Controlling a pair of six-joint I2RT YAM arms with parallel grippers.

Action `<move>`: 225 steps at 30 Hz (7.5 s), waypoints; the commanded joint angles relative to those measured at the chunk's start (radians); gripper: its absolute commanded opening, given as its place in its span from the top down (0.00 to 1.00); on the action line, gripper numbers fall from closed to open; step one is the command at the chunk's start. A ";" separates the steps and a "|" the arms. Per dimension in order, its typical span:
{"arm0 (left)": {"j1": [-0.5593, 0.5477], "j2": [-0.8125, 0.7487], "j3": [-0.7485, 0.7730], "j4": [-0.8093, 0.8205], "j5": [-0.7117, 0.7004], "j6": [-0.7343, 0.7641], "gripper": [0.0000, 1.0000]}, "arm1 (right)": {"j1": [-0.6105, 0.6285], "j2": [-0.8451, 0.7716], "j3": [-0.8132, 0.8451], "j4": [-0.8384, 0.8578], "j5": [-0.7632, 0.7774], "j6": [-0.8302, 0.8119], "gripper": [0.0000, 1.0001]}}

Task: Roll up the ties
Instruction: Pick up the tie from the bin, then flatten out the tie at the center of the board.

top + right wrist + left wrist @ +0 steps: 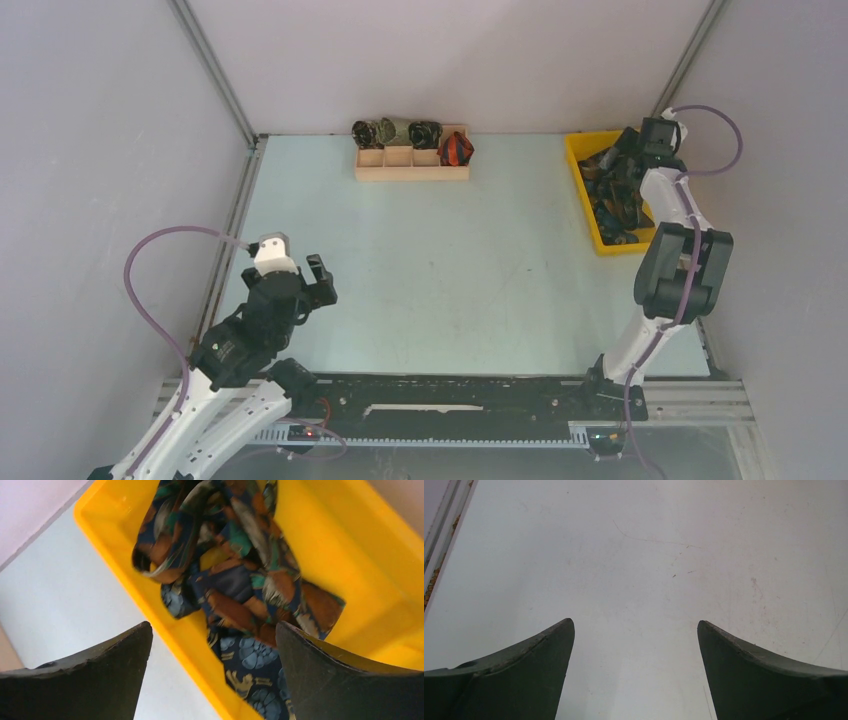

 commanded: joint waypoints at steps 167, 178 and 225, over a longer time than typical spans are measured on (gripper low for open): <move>0.003 -0.015 -0.012 0.020 -0.014 0.004 0.00 | 0.420 0.041 -0.130 0.172 0.026 -0.008 1.00; 0.011 0.004 -0.011 0.023 -0.007 0.005 0.00 | 0.502 -0.199 -0.042 -0.115 -0.348 -0.135 1.00; 0.015 0.560 0.080 0.518 0.226 0.088 0.05 | 0.528 -0.317 -0.315 -0.259 -0.443 0.064 0.25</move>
